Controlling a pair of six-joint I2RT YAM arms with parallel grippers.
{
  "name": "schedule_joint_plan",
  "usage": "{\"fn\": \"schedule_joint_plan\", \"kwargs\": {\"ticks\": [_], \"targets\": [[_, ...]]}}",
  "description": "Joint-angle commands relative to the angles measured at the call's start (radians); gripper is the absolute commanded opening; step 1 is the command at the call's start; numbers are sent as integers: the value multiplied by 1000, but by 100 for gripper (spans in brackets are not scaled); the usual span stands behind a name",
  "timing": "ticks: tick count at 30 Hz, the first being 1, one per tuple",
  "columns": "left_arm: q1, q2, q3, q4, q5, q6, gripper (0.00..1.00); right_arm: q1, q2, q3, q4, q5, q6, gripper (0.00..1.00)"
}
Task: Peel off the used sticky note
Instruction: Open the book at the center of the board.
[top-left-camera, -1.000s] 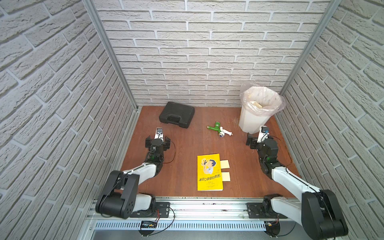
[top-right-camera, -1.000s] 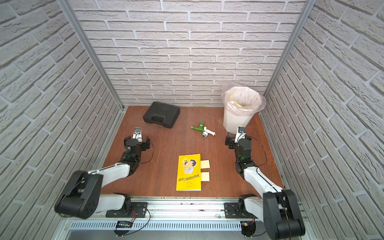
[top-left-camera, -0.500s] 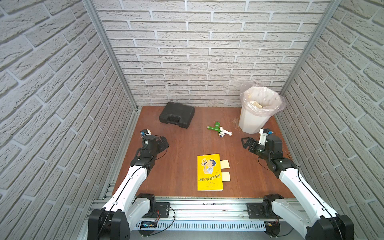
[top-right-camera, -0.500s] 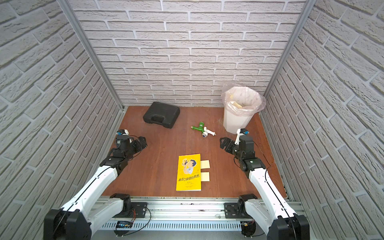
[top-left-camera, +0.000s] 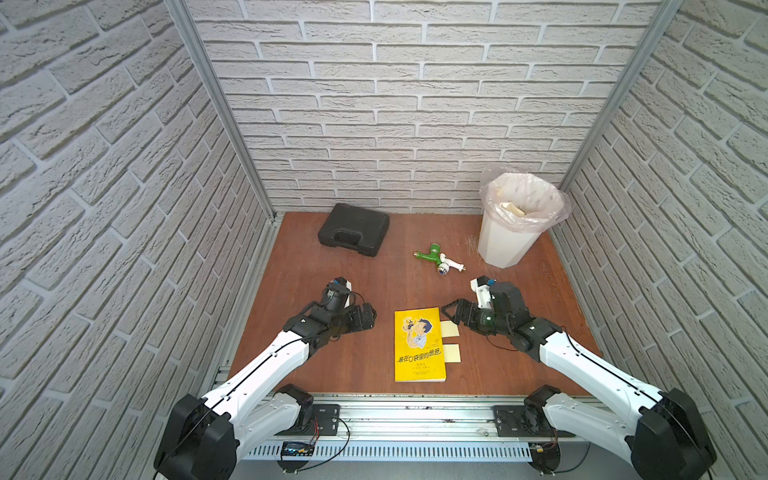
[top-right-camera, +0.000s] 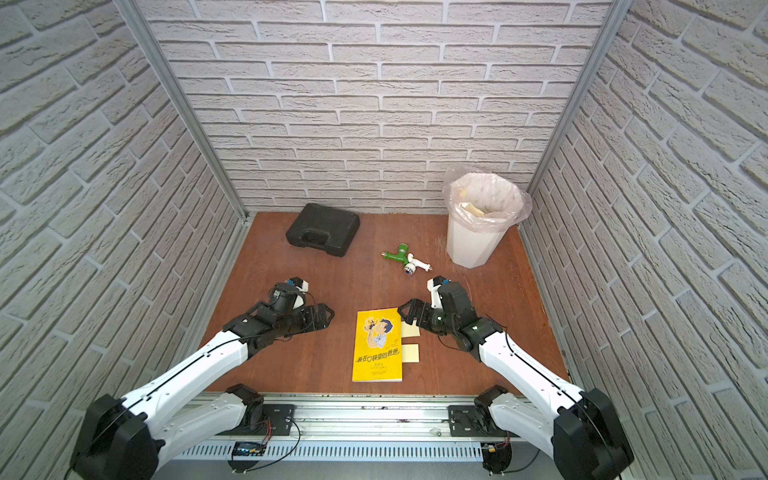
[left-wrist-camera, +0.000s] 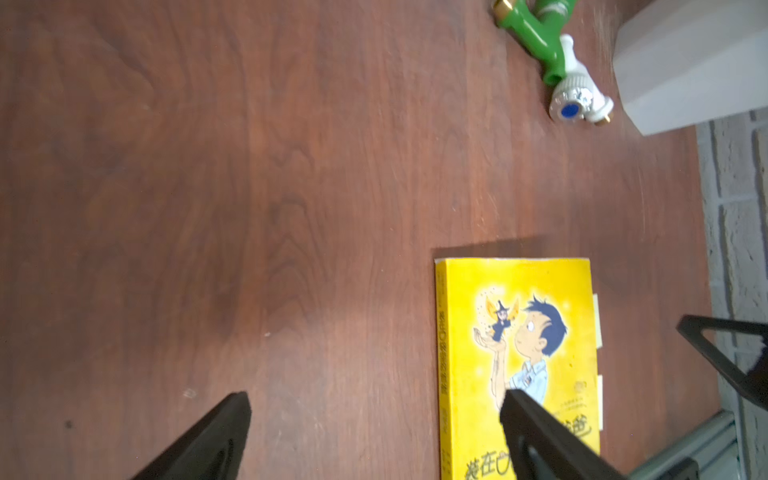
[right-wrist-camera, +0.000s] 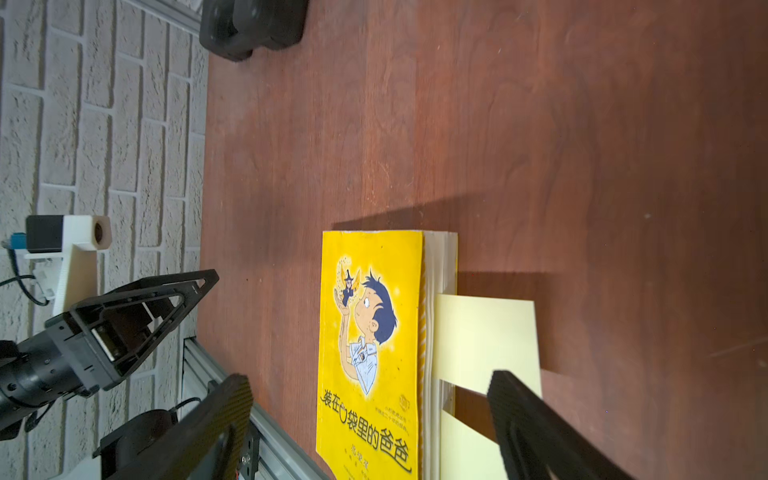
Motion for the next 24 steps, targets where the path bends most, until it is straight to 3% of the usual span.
{"fn": "schedule_joint_plan", "kwargs": {"ticks": [1,16,24], "targets": [[-25,6,-4,13,34,13,98,46,59,6,87,-15,40,95],[-110,87,-24,74,36,15,98,108,272,10,263,-56,116,96],[-114,83,-32,74,28,16,98,112,305,20,285,-67,132,96]]}}
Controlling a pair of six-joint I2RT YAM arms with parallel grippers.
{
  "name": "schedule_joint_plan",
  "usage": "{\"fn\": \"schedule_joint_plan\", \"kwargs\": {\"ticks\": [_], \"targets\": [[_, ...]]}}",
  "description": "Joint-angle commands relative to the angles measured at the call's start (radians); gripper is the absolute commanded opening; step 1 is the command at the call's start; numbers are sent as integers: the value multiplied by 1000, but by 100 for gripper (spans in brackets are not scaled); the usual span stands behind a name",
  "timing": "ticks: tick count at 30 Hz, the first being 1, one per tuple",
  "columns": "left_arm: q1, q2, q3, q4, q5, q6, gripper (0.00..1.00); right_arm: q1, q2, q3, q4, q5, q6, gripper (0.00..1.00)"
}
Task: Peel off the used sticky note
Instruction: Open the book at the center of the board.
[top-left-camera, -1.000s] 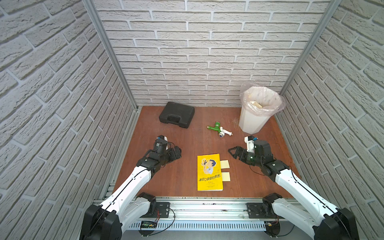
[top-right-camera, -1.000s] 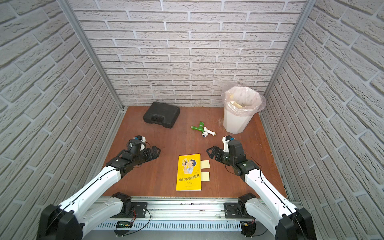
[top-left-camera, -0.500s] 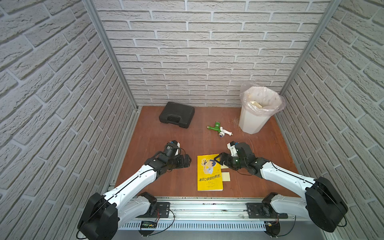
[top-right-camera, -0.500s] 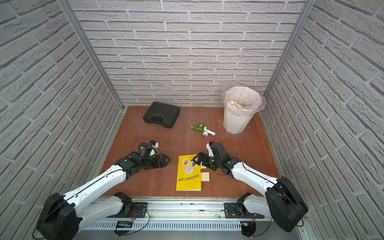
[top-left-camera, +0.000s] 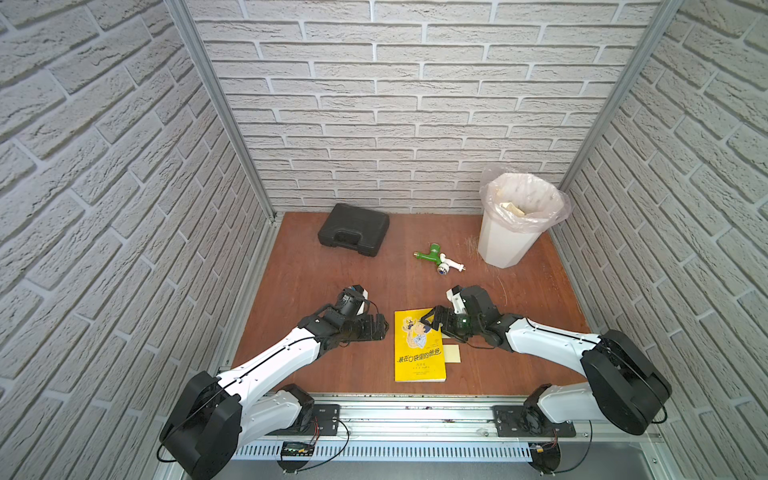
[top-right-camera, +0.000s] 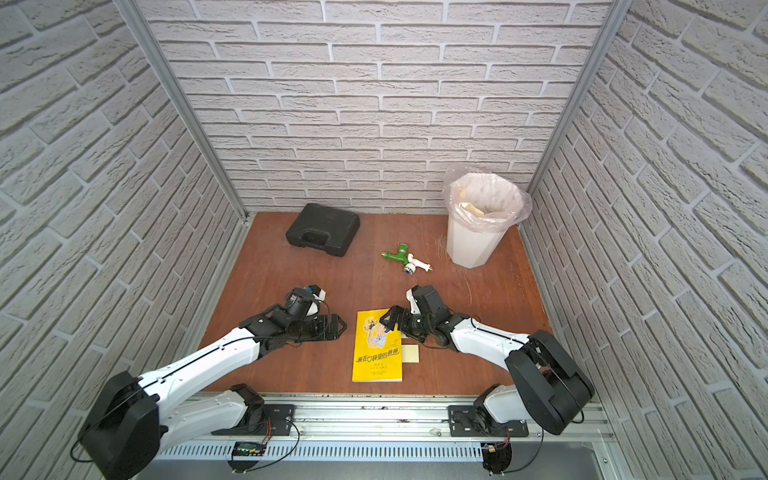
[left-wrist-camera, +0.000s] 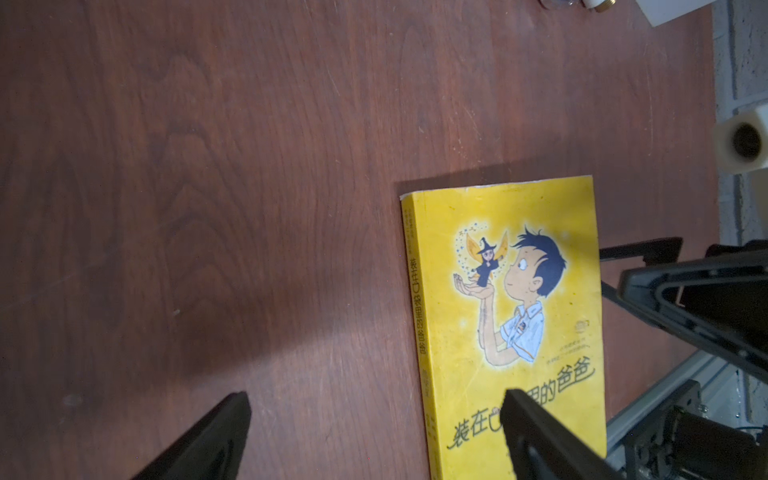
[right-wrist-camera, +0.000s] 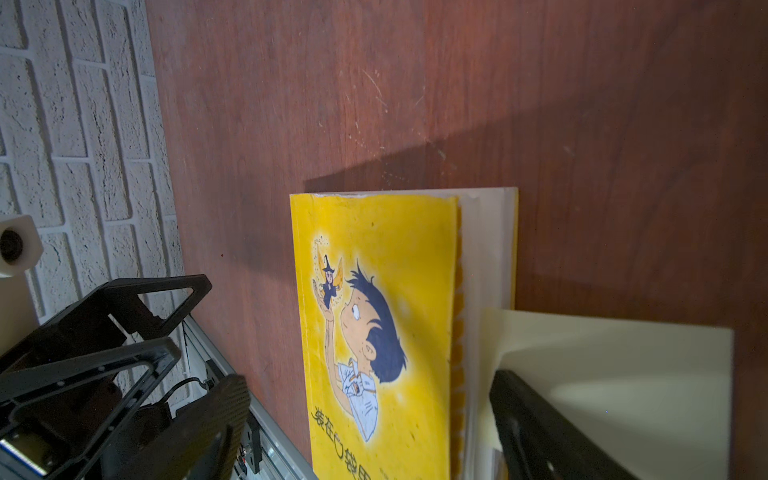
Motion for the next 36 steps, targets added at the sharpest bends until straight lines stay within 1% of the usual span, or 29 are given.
{"fn": "schedule_joint_plan", "kwargs": {"ticks": [1,11,17,26,31,36], "targets": [[-6,-4,-20,32,-6,8,98,13,1,22,58,-19,19,96],[-6,-6,-16,30,-4,11,98,34,19,42,91,-50,63,96],[-5,-59,11,-36,-24,27,98,67,2,66,104,-70,101,96],[30,-201,103,-246,-102,52,98,133,27,143,112,-91,145,96],[63,-300,144,-374,-155,60,98,167,113,205,165,-132,184,95],[82,-378,198,-535,-245,62,98,205,237,294,210,-165,209,96]]}}
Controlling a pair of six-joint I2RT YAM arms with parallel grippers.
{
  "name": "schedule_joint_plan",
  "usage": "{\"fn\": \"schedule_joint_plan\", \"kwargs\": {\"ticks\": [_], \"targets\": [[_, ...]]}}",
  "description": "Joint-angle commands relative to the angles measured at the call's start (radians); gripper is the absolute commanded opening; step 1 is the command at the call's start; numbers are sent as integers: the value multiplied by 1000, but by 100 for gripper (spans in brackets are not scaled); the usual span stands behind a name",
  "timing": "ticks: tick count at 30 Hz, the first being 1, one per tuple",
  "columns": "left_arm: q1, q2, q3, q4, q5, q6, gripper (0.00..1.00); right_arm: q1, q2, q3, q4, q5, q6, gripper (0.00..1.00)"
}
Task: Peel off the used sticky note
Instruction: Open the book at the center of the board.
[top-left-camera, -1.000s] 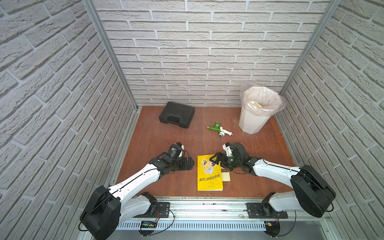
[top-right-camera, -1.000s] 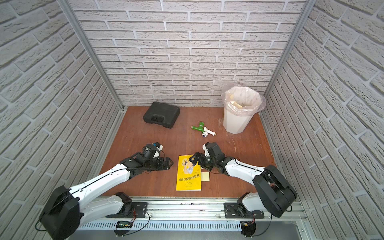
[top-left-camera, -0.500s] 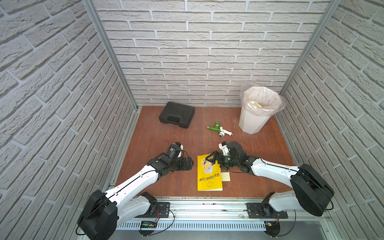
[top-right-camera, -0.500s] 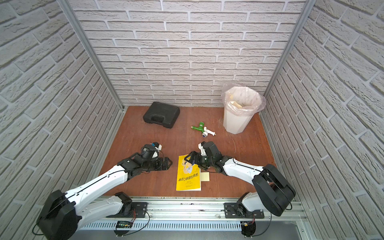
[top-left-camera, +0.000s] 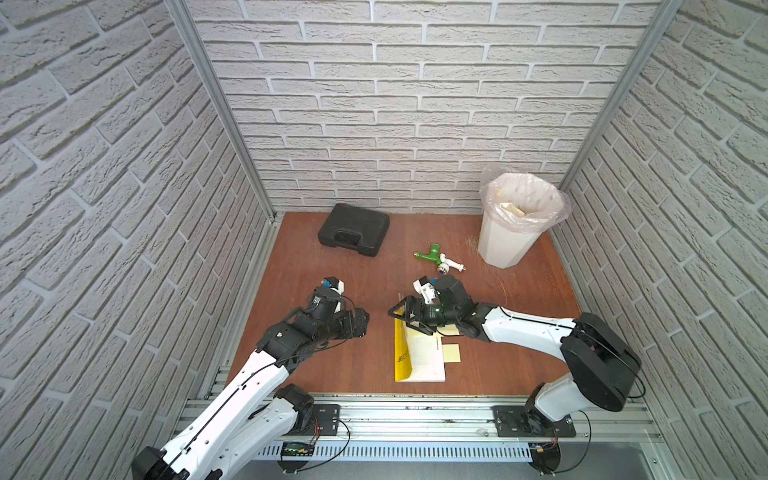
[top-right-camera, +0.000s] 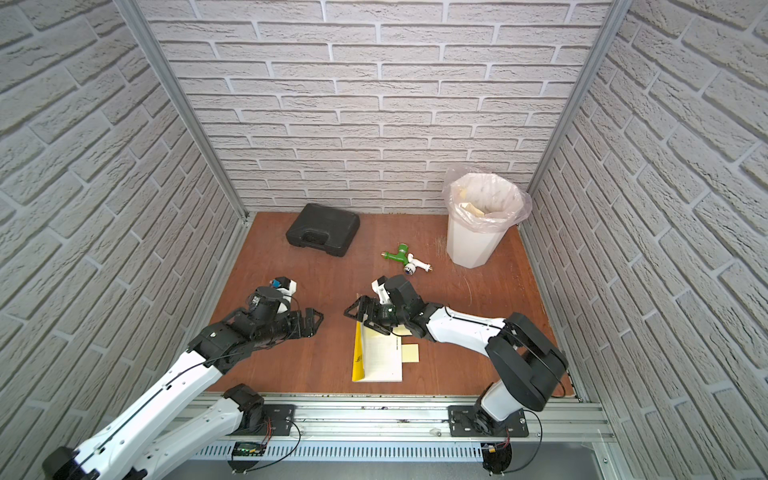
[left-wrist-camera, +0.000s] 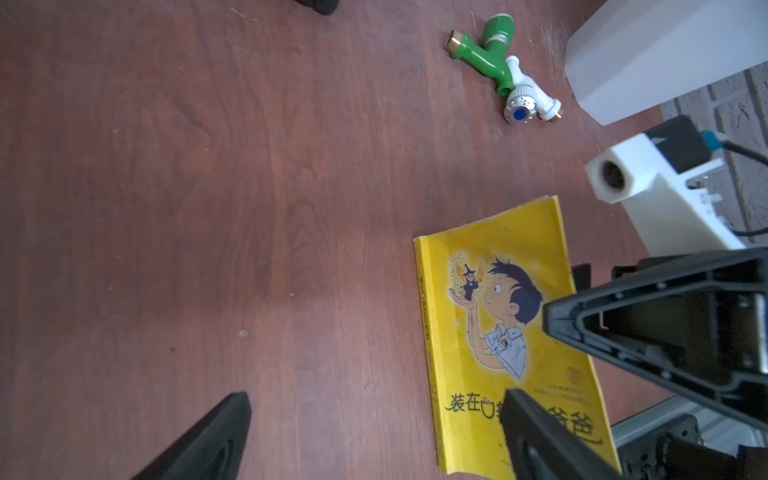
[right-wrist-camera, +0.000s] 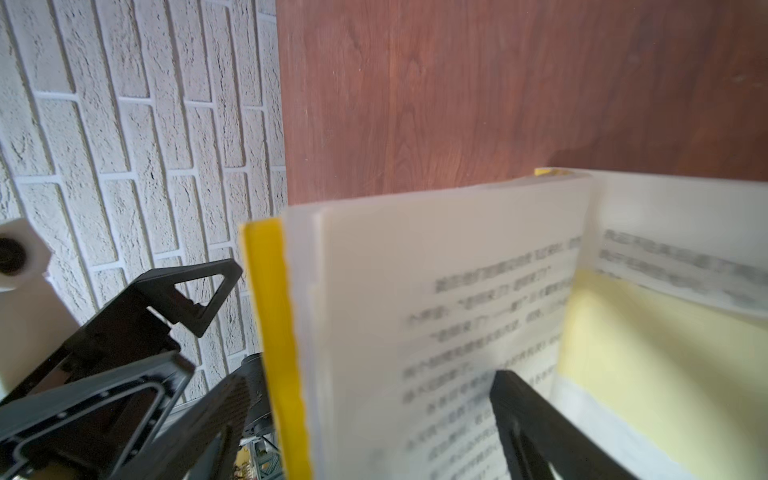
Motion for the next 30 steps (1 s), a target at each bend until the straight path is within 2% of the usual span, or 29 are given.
{"fn": "schedule_joint_plan", "kwargs": {"ticks": [1,4,8,15,21,30], "targets": [[11,-57,49,-162,-97,16,98,32,63,59,79,-44,31,96],[11,-134,70,-225,-141,8,98,49,149,113,88,-62,37,96],[12,-210,73,-241,-137,-16,98,60,250,158,94,-63,41,96],[7,-259,-31,-34,74,-16,98,60,357,207,58,-57,25,96],[-50,-189,-106,151,166,-38,98,56,297,226,4,-38,-14,96],[-202,51,-144,388,158,-64,98,29,153,214,-126,47,-77,95]]}}
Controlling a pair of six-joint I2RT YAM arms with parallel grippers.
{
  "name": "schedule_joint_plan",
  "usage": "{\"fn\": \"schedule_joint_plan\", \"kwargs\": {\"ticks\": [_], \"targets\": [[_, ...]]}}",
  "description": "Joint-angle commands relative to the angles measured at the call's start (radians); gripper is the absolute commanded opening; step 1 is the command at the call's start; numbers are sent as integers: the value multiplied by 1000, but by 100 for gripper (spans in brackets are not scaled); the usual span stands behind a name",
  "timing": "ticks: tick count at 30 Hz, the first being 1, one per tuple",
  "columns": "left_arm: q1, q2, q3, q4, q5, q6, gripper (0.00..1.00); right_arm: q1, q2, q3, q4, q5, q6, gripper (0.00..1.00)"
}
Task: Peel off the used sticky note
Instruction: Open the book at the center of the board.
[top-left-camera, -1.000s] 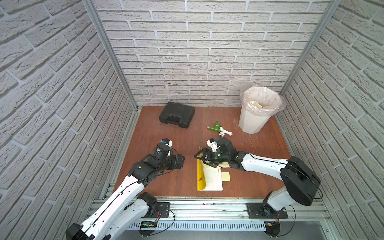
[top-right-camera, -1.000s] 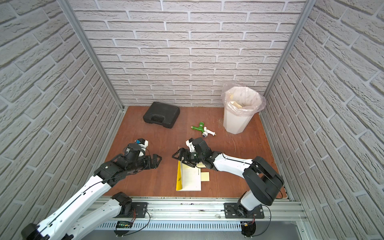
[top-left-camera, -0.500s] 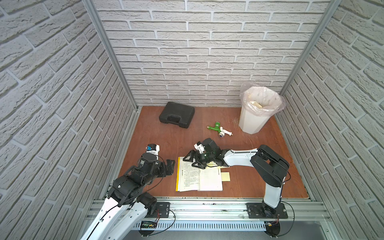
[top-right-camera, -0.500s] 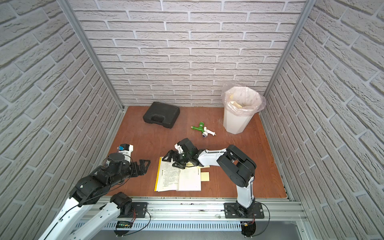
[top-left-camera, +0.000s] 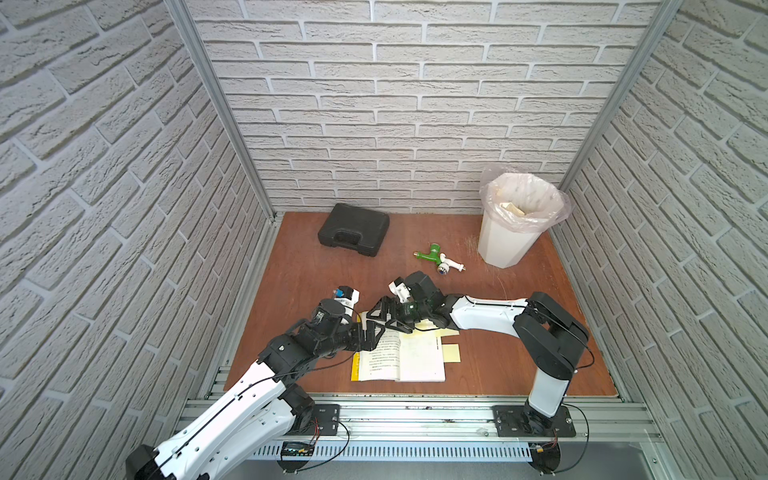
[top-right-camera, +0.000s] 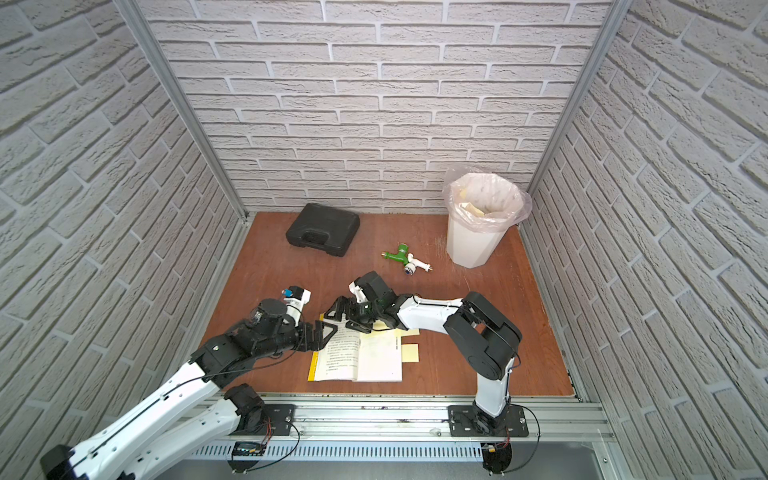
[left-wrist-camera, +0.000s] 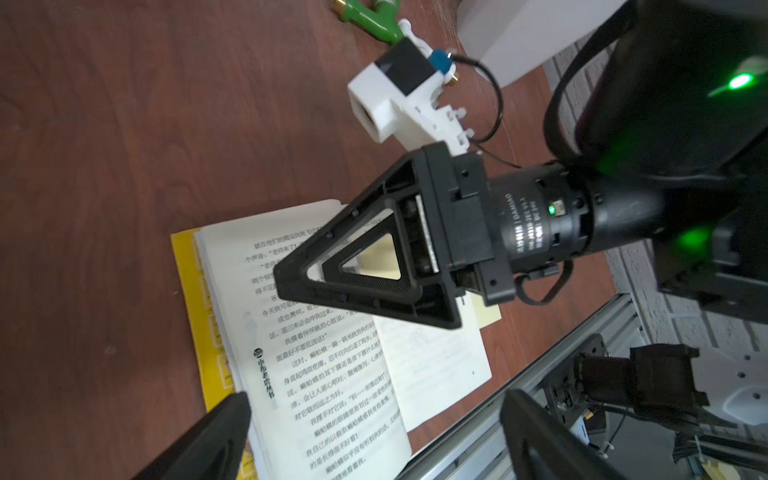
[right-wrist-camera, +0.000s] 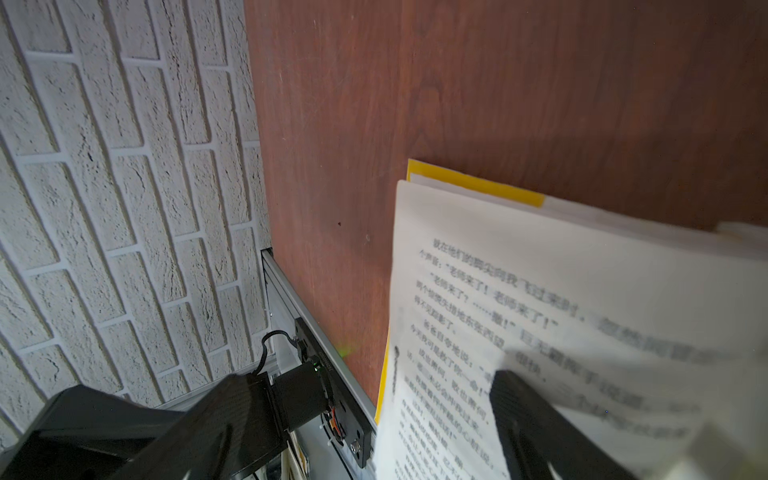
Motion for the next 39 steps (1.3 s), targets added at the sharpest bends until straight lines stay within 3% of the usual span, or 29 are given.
{"fn": "schedule_joint_plan", "kwargs": {"ticks": [1,9,17,22,32,39], "targets": [[-38,79,-22,173,10,-18,98,-16,-71,-5,-59,59,-42,95],[-86,228,-18,293,13,-33,98,-53,-165,-78,-112,126,-55,95],[-89,273,30,150,-88,-19,98,-86,-254,-160,-148,134,-88,93],[-85,194,46,109,-113,-1,98,-79,-180,-148,-31,5,-38,90],[-81,-34,132,-107,-129,85,98,-34,-11,1,-11,-56,-24,78],[-99,-19,125,-28,-32,70,92,-6,112,86,-19,-70,-18,76]]}}
